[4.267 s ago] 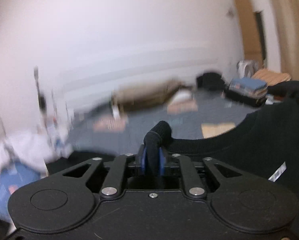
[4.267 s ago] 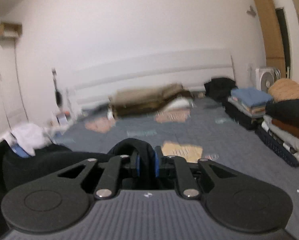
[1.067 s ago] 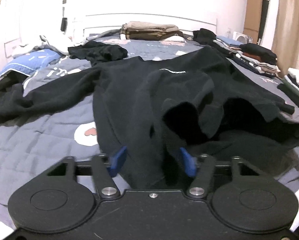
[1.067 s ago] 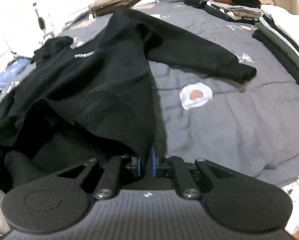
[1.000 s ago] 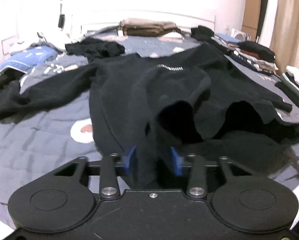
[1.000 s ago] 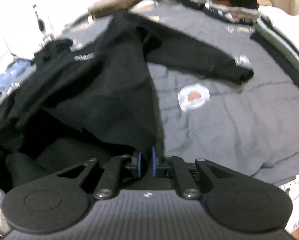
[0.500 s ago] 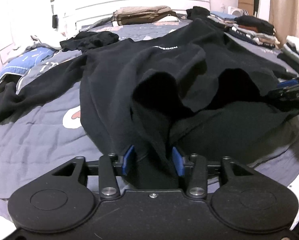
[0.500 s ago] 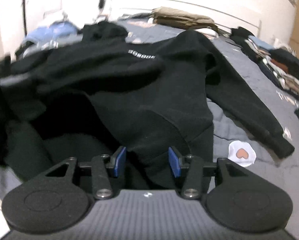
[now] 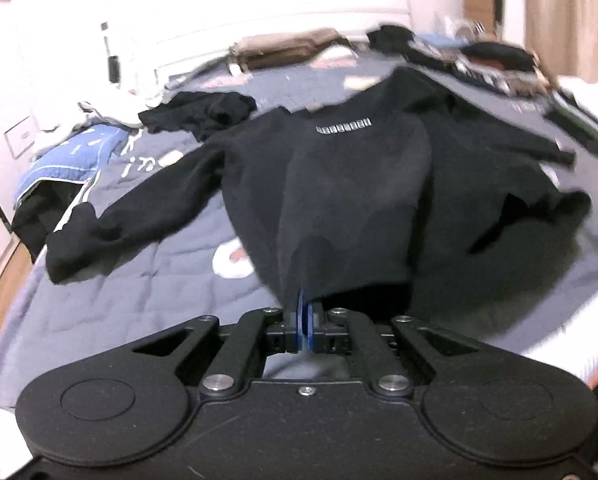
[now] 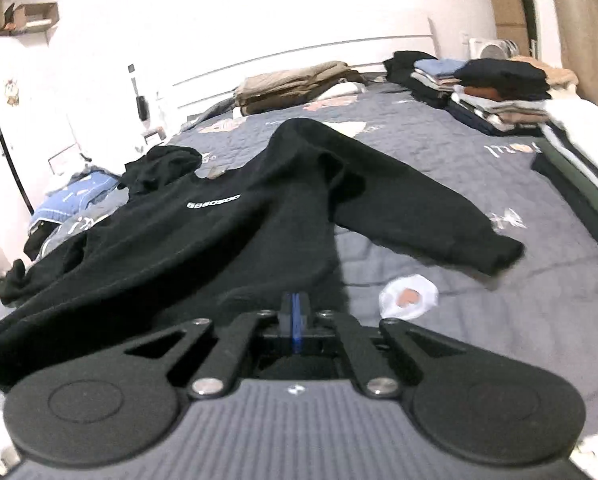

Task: Fold clothes

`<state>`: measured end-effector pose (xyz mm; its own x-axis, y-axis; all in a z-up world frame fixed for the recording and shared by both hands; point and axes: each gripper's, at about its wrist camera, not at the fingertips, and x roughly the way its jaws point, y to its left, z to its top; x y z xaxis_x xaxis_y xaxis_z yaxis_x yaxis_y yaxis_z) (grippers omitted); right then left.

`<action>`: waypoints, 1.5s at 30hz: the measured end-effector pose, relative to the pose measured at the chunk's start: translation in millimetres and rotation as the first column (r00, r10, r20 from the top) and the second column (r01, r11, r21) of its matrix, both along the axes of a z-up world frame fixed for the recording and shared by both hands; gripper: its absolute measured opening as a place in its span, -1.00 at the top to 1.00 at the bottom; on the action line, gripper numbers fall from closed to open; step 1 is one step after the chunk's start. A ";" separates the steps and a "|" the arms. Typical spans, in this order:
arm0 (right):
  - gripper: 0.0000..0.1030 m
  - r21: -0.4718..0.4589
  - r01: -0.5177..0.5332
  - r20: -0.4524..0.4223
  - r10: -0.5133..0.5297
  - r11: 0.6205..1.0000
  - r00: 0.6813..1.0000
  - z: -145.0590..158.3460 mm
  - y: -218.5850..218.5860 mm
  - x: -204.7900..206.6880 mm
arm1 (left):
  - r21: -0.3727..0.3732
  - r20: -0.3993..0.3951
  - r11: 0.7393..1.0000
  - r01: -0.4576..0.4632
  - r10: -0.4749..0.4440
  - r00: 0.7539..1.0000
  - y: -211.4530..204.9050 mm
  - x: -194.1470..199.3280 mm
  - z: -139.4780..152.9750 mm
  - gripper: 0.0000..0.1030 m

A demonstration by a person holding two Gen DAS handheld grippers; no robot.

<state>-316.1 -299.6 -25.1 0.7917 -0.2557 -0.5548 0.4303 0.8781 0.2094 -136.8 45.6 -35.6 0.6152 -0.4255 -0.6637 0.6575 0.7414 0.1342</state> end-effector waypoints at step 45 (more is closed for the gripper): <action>0.26 -0.142 0.014 -0.066 -0.023 0.990 0.998 -39.0 -25.9 1.1 | -0.374 -0.129 0.916 0.145 -0.207 0.970 -86.9 -19.4 -53.7 -0.22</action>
<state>-315.0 -325.6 -64.1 0.7481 -0.3495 -0.5640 0.4557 0.8885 0.0540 -156.2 -41.3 -89.4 0.4054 -0.7453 -0.5293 0.7717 0.5894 -0.2389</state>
